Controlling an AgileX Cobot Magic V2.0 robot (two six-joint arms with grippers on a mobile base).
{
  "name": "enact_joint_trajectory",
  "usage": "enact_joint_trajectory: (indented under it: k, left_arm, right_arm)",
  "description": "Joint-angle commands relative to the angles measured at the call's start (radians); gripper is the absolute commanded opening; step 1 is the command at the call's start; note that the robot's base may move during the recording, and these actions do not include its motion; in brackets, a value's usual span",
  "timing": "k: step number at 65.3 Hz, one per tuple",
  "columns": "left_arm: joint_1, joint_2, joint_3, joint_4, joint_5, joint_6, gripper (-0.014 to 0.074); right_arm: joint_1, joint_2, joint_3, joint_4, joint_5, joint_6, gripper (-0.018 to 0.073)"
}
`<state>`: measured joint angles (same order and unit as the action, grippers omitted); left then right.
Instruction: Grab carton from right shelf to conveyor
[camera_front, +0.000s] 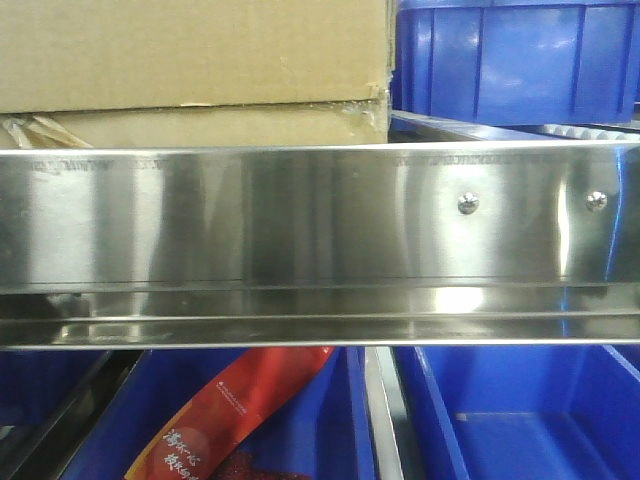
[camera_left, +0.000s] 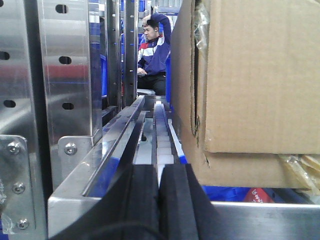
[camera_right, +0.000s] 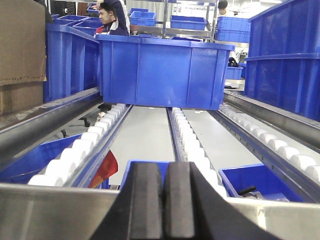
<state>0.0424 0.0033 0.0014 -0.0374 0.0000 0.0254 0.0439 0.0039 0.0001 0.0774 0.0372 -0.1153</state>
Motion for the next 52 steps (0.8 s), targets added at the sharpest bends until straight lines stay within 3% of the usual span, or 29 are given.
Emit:
enact_joint_trajectory:
  k: [1, 33, 52]
  left_arm:
    - [-0.005, -0.003, -0.001, -0.003, -0.02, 0.003, -0.001]
    - [-0.005, -0.003, -0.001, -0.003, -0.02, 0.003, -0.001]
    - [-0.005, -0.003, -0.001, -0.003, -0.078, 0.003, -0.001]
  right_arm:
    - [-0.004, -0.004, 0.0, 0.005, -0.022, -0.004, -0.006]
    - [-0.004, -0.004, 0.0, 0.005, -0.022, -0.004, -0.006]
    - [-0.004, -0.004, 0.0, 0.005, -0.136, -0.004, -0.006]
